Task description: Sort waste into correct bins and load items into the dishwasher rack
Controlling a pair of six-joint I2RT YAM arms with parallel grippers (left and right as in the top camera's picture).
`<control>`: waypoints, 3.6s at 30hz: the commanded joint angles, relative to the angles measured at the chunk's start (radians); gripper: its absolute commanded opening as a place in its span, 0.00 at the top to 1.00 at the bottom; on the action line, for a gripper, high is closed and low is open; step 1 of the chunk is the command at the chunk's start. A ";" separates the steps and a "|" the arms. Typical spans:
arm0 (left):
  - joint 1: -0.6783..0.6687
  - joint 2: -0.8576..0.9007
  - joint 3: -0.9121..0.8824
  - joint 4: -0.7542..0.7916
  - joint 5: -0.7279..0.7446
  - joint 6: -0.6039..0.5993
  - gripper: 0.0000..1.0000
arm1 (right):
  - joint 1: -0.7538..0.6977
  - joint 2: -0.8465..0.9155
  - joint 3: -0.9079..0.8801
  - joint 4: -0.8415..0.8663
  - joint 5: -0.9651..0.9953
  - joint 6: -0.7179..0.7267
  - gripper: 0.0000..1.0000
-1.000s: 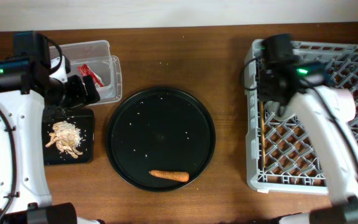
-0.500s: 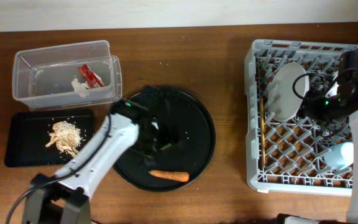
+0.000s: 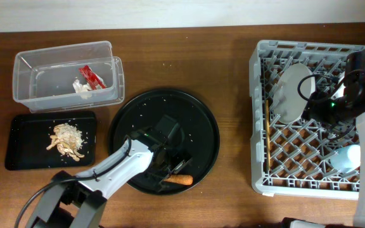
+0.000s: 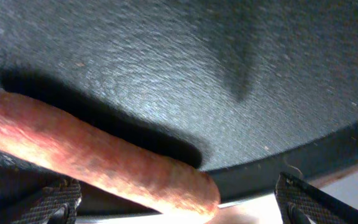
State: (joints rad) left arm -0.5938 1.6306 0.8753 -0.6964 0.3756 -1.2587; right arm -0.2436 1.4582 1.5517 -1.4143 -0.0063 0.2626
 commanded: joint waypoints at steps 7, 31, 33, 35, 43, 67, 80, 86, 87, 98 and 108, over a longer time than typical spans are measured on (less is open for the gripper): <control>-0.004 0.066 -0.024 0.028 -0.163 -0.021 0.49 | -0.005 -0.003 -0.006 -0.004 -0.009 0.006 0.25; 0.320 -0.276 0.079 0.004 -0.233 0.438 0.95 | -0.005 -0.003 -0.006 -0.004 -0.009 0.006 0.25; 0.403 -0.317 0.079 -0.016 -0.299 0.519 0.95 | -0.005 -0.003 -0.006 -0.004 -0.009 0.006 0.25; 0.516 -0.337 0.079 -0.040 -0.396 0.554 0.99 | -0.005 -0.003 -0.006 -0.004 -0.009 0.006 0.25; 0.939 -0.327 0.079 -0.005 -0.626 0.557 0.99 | -0.005 -0.003 -0.006 -0.004 -0.009 0.006 0.25; 1.118 0.031 0.286 -0.021 -0.542 0.609 0.36 | -0.005 -0.003 -0.006 0.002 -0.010 0.006 0.17; 0.523 -0.062 0.397 -0.299 -0.266 1.160 0.01 | 0.166 0.049 -0.006 0.060 -0.245 -0.230 0.01; 0.532 -0.073 0.409 -0.655 -0.251 1.174 0.01 | 0.165 0.043 -0.037 -0.051 -0.217 -0.225 0.02; 0.531 -0.085 0.409 -0.649 -0.252 1.174 0.01 | 0.165 0.029 -0.062 -0.043 -0.217 -0.225 0.02; 0.530 -0.771 0.003 -0.269 -0.251 1.149 0.01 | 0.165 -0.645 -0.661 0.374 -0.179 -0.156 0.02; 0.530 -1.043 -0.115 -0.206 -0.251 1.129 0.01 | 0.165 -0.837 -0.698 0.378 -0.173 -0.150 0.02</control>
State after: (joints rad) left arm -0.0658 0.5884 0.7681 -0.8997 0.1169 -0.1207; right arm -0.0814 0.6209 0.8635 -1.0412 -0.1921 0.1051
